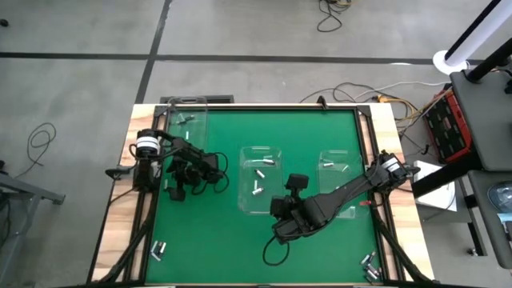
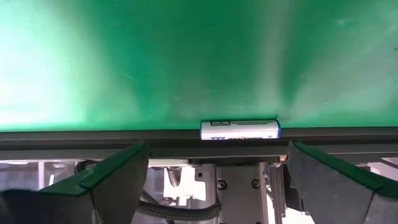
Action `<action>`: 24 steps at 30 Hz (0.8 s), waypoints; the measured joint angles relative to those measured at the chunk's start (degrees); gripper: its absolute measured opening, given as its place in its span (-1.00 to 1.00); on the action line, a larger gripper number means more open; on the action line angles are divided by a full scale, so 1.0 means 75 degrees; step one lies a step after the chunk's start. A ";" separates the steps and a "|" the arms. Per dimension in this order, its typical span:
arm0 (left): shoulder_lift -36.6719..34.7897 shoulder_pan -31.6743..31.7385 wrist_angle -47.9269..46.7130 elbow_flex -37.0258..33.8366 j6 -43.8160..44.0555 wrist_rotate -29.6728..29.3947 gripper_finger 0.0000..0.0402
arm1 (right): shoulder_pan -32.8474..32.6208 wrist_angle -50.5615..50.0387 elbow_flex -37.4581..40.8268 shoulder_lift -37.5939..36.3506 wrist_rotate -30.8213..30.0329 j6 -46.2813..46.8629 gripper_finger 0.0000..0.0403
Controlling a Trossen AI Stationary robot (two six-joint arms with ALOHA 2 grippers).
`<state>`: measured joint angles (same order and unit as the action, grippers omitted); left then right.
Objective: Sort batteries
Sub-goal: Put the white battery into the right transparent bin
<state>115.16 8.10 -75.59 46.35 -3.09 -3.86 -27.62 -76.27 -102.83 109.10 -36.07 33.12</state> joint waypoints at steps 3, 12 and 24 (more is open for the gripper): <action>-0.0097 0.0101 0.0024 -0.0005 0.0003 -0.0005 0.76 | -0.0017 -0.0033 0.0000 0.0000 0.0003 0.0010 0.60; -0.0281 0.0133 0.0273 -0.0029 0.0139 -0.0391 0.76 | -0.0017 -0.0058 0.0000 0.0000 0.0003 -0.0019 0.64; -0.0334 -0.0060 0.0322 -0.0064 0.0574 0.0032 0.76 | -0.0035 -0.0554 0.0023 0.0000 0.0015 0.0389 0.65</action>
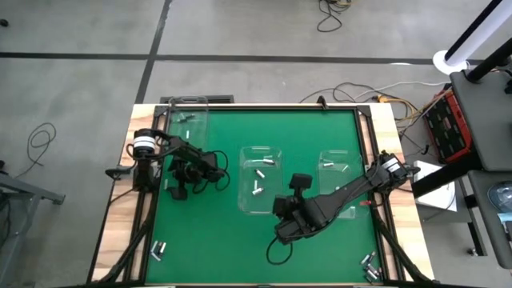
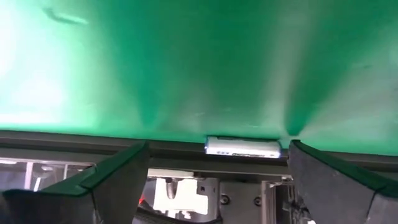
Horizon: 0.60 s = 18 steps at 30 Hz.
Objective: Sort batteries
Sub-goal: Put the white battery into the right transparent bin
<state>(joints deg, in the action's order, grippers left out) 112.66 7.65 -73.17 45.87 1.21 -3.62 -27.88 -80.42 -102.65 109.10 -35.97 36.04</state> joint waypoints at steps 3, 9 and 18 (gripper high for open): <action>-0.0003 -0.0016 0.0017 -0.0002 -0.0108 0.0327 0.76 | 0.0000 -0.0029 0.0000 0.0000 0.0000 0.0020 0.67; -0.0120 -0.0088 0.0113 -0.0012 -0.0215 0.0607 0.76 | 0.0000 -0.0035 0.0000 0.0000 0.0010 0.0108 0.67; -0.0152 -0.0442 0.0090 -0.0029 -0.0305 0.1119 0.76 | -0.0008 -0.0062 0.0000 0.0000 0.0072 0.0332 0.67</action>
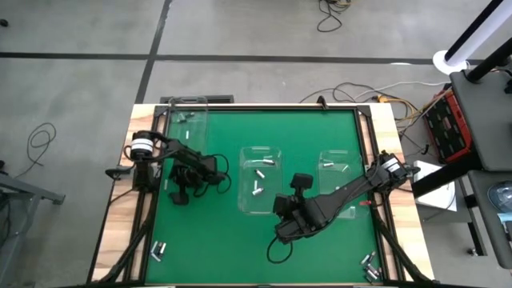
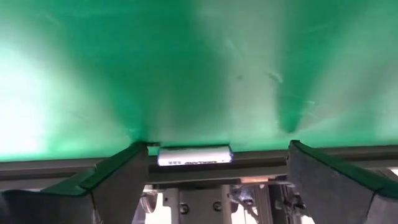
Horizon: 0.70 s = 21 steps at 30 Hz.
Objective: Sort batteries
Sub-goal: Put the white battery into the right transparent bin
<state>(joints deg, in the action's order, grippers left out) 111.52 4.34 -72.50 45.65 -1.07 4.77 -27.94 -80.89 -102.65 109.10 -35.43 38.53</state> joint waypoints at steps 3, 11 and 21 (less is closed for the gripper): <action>0.0100 -0.0003 -0.0061 0.0025 0.0070 -0.0110 0.76 | -0.0027 -0.0037 0.0000 0.0000 0.0081 0.0072 0.66; 0.0134 0.0061 -0.0617 0.0093 0.1019 -0.0456 0.76 | -0.0024 -0.0031 0.0003 0.0000 0.0126 0.0084 0.67; 0.0108 0.0099 -0.0369 -0.0409 0.1193 -0.0498 0.22 | -0.0091 -0.0031 0.0003 0.0000 0.0250 0.0268 0.62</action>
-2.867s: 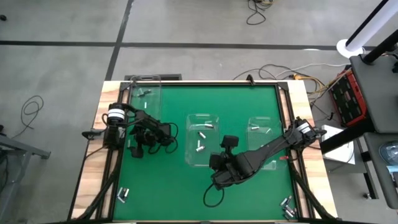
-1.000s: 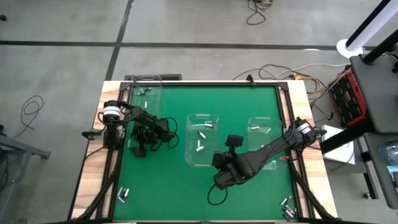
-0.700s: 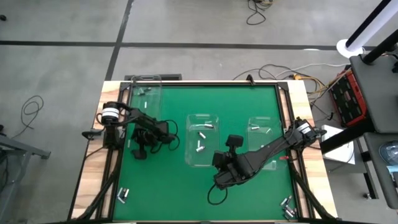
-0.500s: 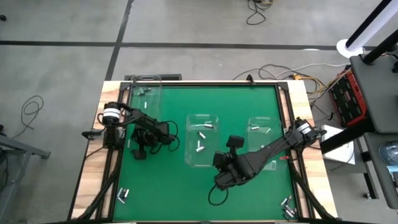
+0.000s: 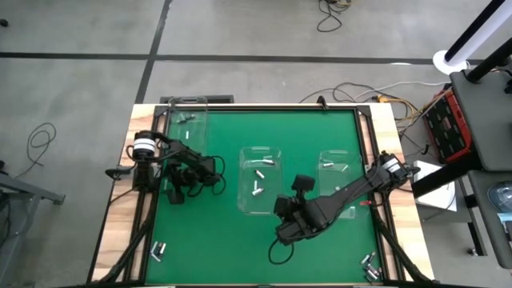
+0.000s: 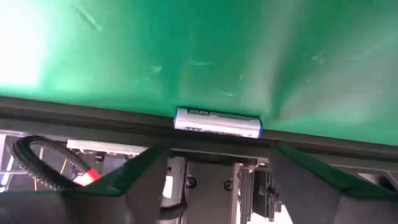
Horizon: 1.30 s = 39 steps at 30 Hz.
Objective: Sort batteries
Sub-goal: Put the white battery into the right transparent bin
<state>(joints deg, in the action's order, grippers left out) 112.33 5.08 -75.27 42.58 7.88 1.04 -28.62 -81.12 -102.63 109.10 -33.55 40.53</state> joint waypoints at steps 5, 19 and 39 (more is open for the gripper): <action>-0.0011 0.0009 0.0140 -0.0096 -0.0122 0.0488 -0.03 | -0.0001 -0.0001 0.0000 0.0000 0.0077 -0.0003 0.65; -0.0015 -0.0003 0.0329 0.0007 -0.0304 0.0593 0.09 | -0.0052 -0.0009 0.0000 0.0000 0.0109 -0.0015 0.60; -0.1043 -0.0006 0.0797 0.0121 -0.0361 0.0801 0.10 | -0.0022 -0.0006 0.0000 0.0000 0.0133 -0.0073 0.65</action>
<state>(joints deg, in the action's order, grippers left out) 104.51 5.04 -69.29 43.49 5.17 7.05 -28.79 -81.17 -102.63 109.10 -32.56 39.99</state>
